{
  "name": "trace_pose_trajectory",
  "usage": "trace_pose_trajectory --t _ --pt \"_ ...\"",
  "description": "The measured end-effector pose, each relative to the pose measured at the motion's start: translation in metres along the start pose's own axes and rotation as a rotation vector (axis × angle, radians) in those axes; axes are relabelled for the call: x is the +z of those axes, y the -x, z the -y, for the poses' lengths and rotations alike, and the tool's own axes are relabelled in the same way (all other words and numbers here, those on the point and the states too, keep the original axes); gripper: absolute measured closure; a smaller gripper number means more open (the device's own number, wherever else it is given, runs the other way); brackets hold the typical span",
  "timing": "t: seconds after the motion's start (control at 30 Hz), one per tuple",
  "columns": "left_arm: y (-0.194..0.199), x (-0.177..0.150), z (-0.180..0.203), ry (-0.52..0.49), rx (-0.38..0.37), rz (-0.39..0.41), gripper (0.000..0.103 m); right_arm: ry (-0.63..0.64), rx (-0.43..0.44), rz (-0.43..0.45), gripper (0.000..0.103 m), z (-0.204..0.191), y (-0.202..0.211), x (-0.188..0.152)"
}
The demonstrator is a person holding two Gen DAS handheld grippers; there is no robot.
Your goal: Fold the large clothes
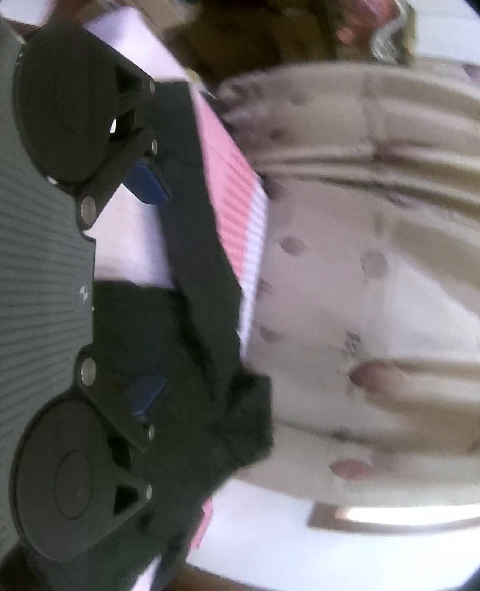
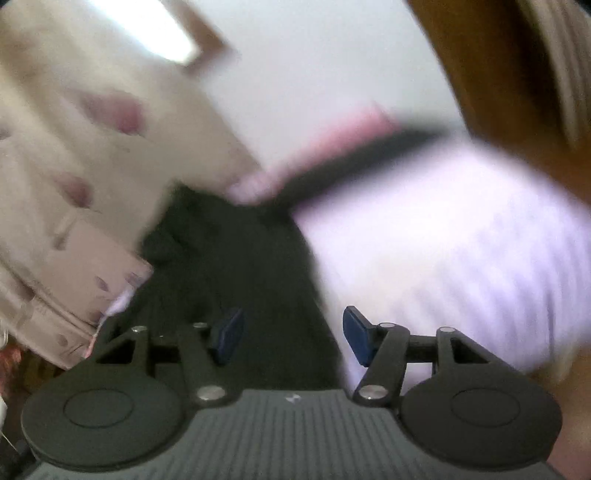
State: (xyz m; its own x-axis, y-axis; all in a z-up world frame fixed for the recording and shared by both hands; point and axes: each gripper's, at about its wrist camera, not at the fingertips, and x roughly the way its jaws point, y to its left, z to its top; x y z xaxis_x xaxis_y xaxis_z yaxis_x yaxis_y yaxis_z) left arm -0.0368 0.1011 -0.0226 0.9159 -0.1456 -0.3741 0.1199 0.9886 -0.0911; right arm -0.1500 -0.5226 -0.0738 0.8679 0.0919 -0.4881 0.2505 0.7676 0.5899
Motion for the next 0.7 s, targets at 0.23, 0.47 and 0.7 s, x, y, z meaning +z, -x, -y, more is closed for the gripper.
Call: trace_pose_trajectory --t 0.23,0.47,0.7 --pt "-0.107 0.035 0.062 0.008 -0.163 -0.004 0.011 0.535 0.127 -0.055 0.071 -0.166 -0.112 0.065" --pt "-0.222 0.003 0.084 -0.089 -0.089 -0.042 0.011 0.674 0.176 -0.252 0.078 -0.265 -0.343 0.078" --pt "-0.251 -0.015 0.050 0.033 -0.102 -0.095 0.007 0.675 0.081 -0.391 0.085 -0.271 -0.518 0.058"
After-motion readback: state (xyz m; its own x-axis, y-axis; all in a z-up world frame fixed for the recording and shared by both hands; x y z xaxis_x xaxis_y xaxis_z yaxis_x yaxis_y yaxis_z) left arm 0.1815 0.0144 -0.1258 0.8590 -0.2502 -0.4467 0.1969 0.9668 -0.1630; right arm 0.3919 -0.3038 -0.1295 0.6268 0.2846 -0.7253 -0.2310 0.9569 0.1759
